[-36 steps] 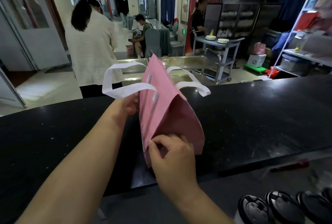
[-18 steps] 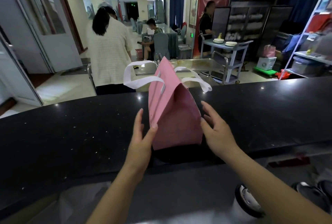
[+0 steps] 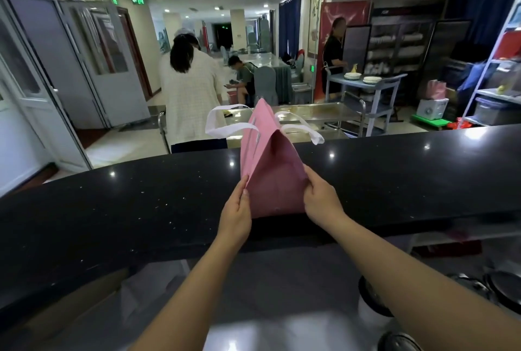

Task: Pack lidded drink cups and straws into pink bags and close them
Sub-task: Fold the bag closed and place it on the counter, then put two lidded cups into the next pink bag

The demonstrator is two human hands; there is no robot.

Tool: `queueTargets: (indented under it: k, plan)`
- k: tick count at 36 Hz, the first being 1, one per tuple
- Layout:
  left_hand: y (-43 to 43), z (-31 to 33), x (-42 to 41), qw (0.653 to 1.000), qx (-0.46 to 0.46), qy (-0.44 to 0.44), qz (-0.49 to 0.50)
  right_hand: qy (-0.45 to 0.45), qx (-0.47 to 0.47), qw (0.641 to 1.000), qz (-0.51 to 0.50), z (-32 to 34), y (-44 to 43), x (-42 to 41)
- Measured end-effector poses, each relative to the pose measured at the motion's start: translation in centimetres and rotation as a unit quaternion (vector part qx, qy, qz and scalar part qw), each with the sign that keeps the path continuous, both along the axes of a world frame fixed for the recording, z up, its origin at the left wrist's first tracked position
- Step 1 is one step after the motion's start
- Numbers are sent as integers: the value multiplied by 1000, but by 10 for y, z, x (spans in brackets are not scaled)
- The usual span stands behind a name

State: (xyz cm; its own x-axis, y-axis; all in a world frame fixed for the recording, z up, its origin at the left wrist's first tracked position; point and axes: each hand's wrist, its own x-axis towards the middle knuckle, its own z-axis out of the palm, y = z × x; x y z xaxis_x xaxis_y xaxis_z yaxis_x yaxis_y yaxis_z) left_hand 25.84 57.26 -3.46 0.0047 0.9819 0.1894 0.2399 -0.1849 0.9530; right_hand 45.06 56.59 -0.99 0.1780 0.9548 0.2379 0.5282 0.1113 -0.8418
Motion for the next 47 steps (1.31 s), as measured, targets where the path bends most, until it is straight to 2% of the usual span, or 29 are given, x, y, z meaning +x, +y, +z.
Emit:
queueTargets:
  k: [5,10,16,21,28,33,37,42,47]
  plan:
    - [-14,12,-5,1000,-18,-4,-12,-22,-68,997,23,9,-19,12]
    - [-52,20,-22,999,9,49,-3,-61,-38,997,38,22,-61,17]
    - [-138,11,-61,988,49,109,95,-90,4,990,110,24,-123,-7]
    - [-234,-21,-95,964,-26,133,227,-87,-18,970,226,0,-164,-56]
    - [-384,-53,-130,890,-128,181,400,-70,-78,911,399,-41,-216,-143]
    - [-497,-48,-129,800,-163,187,546,-67,-119,827,545,-70,-275,-202]
    - [-576,-35,-118,724,-182,158,646,-63,-135,753,641,-77,-330,-242]
    - [-656,-12,-103,646,-187,145,726,-60,-100,691,714,-69,-395,-284]
    - [-708,13,-104,629,-153,149,748,-55,-73,663,743,-62,-447,-320]
